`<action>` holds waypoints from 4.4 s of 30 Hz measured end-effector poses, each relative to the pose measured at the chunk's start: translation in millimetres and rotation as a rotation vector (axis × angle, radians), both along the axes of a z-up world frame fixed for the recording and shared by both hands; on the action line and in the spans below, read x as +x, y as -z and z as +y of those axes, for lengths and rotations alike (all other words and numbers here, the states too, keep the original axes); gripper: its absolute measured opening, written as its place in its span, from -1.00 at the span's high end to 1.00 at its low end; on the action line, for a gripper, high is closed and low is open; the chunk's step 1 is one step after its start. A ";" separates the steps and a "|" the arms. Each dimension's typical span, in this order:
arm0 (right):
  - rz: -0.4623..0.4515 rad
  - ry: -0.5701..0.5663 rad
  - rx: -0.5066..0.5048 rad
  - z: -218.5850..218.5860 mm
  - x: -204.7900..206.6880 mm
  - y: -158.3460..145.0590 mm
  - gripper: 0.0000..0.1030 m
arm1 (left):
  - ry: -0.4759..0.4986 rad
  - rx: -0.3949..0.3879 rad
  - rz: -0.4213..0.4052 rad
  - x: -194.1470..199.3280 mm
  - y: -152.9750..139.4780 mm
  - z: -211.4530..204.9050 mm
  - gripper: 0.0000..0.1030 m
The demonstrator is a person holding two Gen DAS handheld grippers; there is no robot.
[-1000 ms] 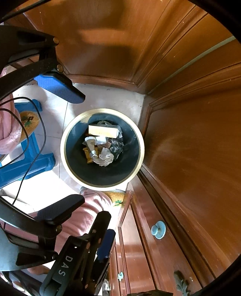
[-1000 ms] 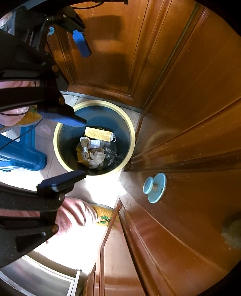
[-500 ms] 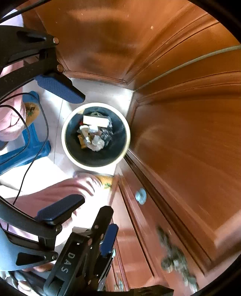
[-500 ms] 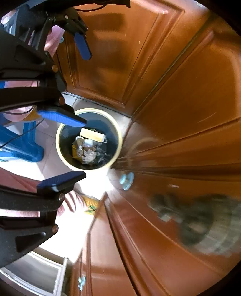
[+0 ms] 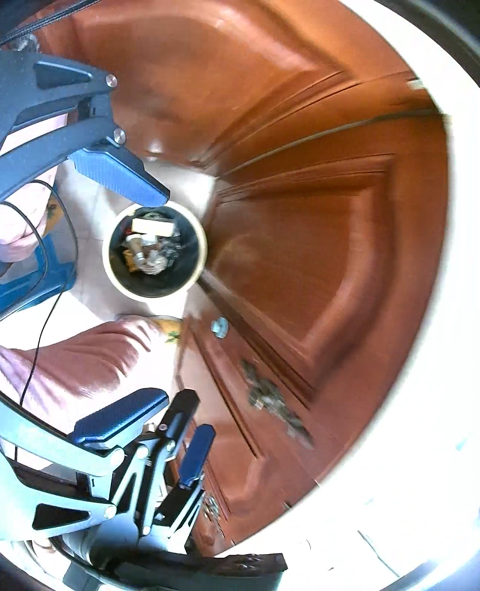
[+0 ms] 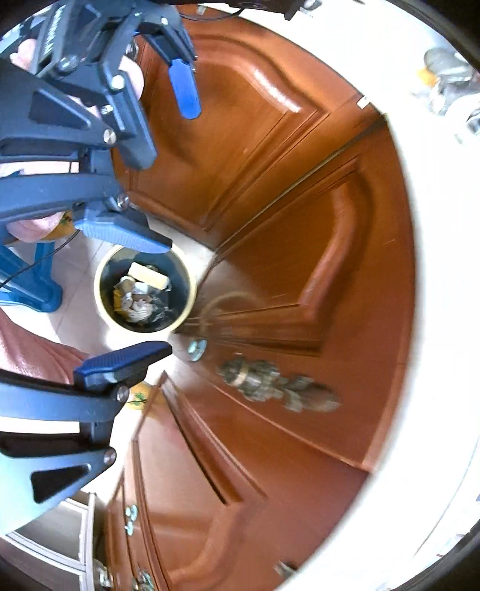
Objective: Collect trash
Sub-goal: 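Raise both tools back up to the counter, then grasp the white dropper bottle with the right tool while the left reaches the red medicine box, then grasp the red medicine box with the left tool and lift it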
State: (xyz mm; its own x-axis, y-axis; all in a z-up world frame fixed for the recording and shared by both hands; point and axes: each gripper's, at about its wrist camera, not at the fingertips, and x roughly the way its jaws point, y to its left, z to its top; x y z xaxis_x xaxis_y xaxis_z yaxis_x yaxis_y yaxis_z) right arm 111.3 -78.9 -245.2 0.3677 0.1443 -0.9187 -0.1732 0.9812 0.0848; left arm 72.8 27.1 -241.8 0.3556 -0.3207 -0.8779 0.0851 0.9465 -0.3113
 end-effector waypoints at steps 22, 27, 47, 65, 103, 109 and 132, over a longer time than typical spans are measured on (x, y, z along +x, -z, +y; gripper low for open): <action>-0.289 -0.014 0.070 -30.3 69.4 -191.6 0.03 | 0.019 0.153 -0.380 52.5 -205.8 2.2 -0.89; -0.307 0.031 0.064 -41.1 121.1 -213.3 0.03 | 0.046 0.190 -0.417 88.9 -229.0 -5.8 -0.89; -0.065 0.188 0.128 -61.2 275.0 -147.4 0.27 | 0.097 0.246 -0.357 244.4 -211.1 -26.5 -0.39; -0.002 0.168 0.093 -44.5 297.2 -118.5 0.49 | 0.121 0.288 -0.343 273.9 -204.5 -24.6 -0.36; -0.088 0.318 0.413 -131.2 403.6 -130.0 0.52 | 0.417 0.491 -0.257 485.7 -146.6 -102.1 -0.49; -0.072 0.311 0.437 -134.4 414.5 -110.9 0.52 | 0.478 0.469 -0.204 515.7 -131.7 -101.3 -0.49; -0.088 0.292 0.471 -132.7 396.1 -115.8 0.52 | 0.415 0.401 -0.210 498.6 -113.3 -104.5 -0.19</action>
State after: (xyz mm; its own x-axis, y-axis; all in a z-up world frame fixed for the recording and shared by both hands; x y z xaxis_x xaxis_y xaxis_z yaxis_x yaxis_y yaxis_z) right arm 507.4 -211.6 -129.4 0.5261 0.4124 -0.7437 0.0736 0.8492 0.5230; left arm 571.4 -77.3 -128.5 0.4507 -0.1290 -0.8833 0.4926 0.8611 0.1256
